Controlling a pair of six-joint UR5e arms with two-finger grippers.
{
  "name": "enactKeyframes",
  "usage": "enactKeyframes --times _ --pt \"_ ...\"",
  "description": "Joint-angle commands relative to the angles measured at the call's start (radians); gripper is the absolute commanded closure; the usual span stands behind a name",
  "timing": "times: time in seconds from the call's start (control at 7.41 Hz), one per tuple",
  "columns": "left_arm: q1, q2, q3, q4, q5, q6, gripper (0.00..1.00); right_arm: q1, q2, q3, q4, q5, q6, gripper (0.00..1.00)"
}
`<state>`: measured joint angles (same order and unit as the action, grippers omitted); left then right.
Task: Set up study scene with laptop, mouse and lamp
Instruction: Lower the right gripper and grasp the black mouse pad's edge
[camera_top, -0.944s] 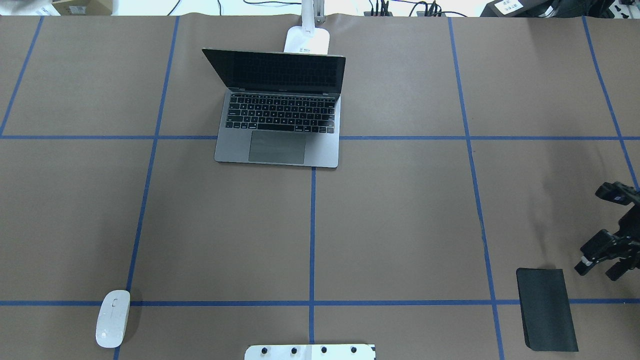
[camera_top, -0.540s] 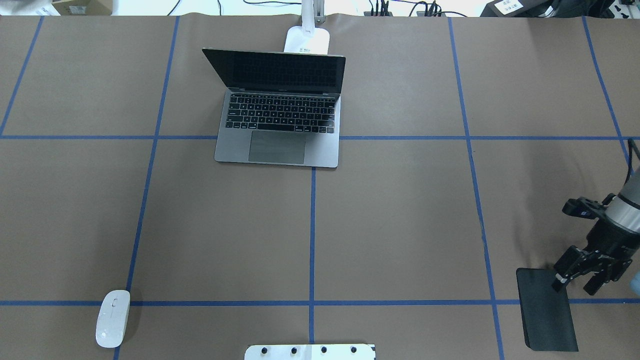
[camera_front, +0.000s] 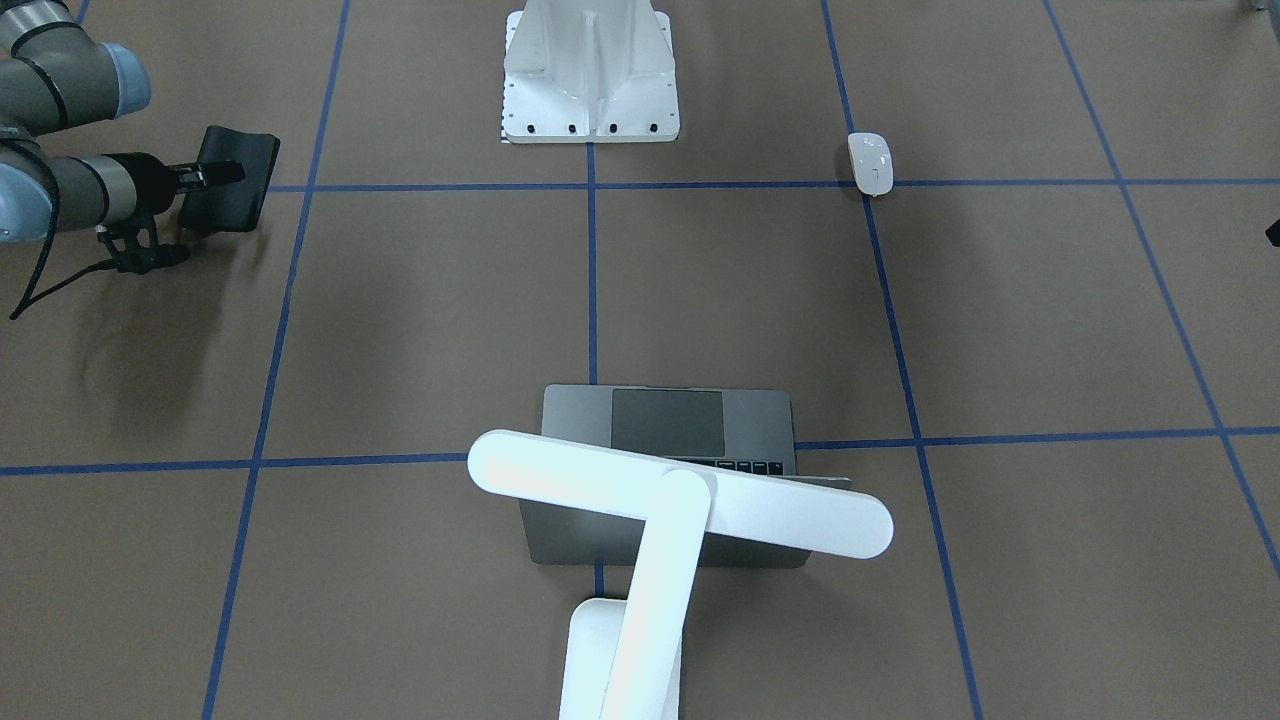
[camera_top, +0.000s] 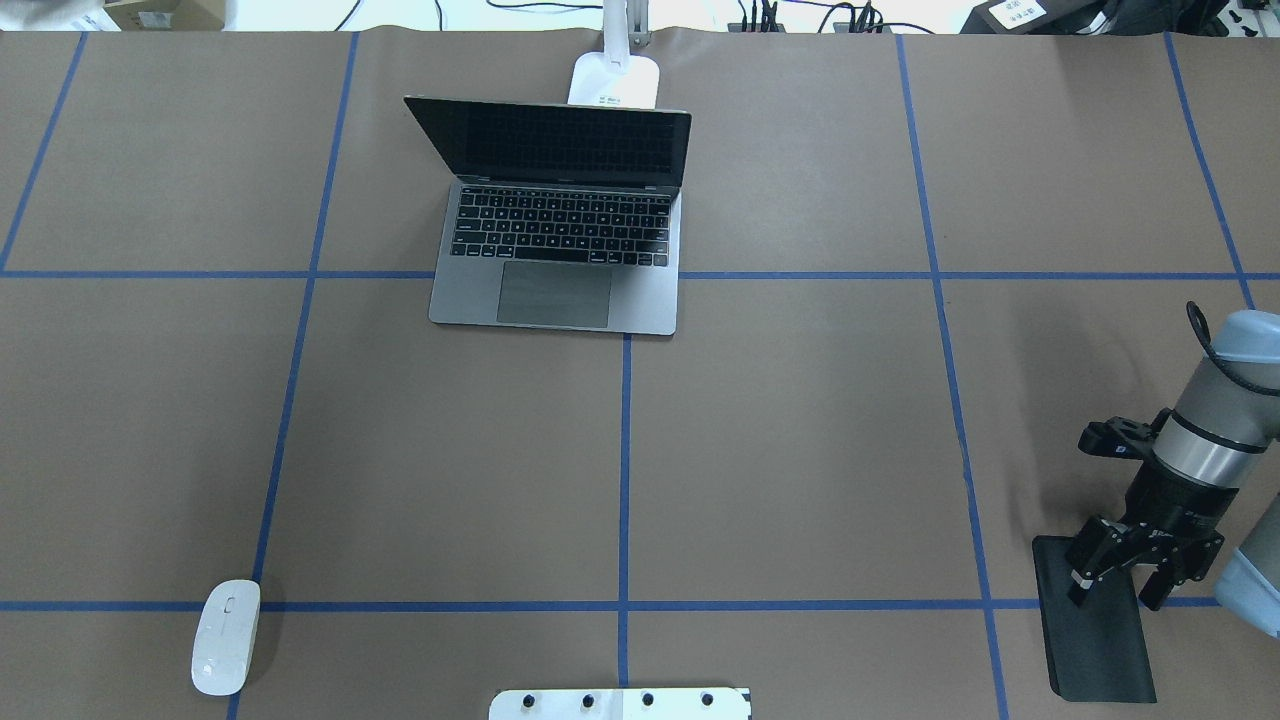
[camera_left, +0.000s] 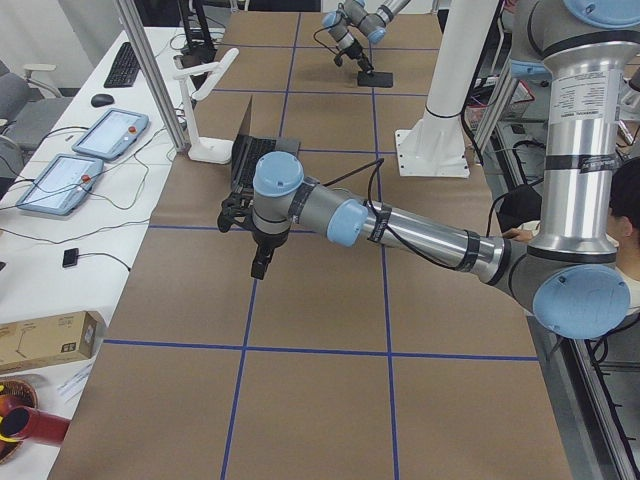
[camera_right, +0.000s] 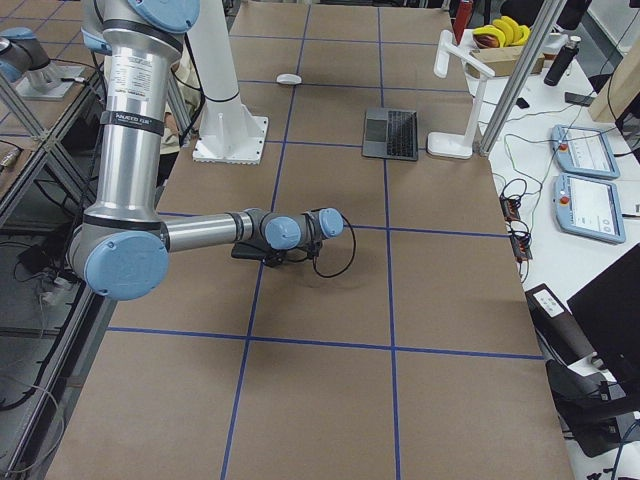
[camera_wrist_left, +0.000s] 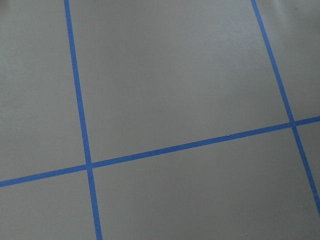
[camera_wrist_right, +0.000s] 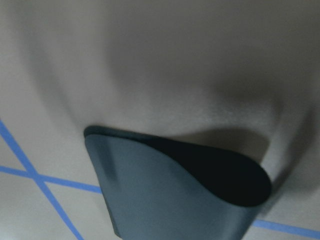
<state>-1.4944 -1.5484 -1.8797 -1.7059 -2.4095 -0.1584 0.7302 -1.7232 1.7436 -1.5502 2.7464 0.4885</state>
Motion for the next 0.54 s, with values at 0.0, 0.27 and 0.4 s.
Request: enactKeyframes --times 0.0,0.27,0.4 --pt "-0.004 0.001 -0.001 0.002 -0.007 0.003 0.00 -0.002 0.007 0.007 -0.001 -0.025 0.022 0.61" --pt "-0.006 -0.001 -0.001 0.002 -0.007 0.003 0.00 0.000 0.005 0.019 -0.001 -0.027 0.033 1.00" --pt "-0.009 0.001 -0.001 0.003 -0.007 0.003 0.00 0.003 0.004 0.031 -0.001 -0.027 0.033 1.00"
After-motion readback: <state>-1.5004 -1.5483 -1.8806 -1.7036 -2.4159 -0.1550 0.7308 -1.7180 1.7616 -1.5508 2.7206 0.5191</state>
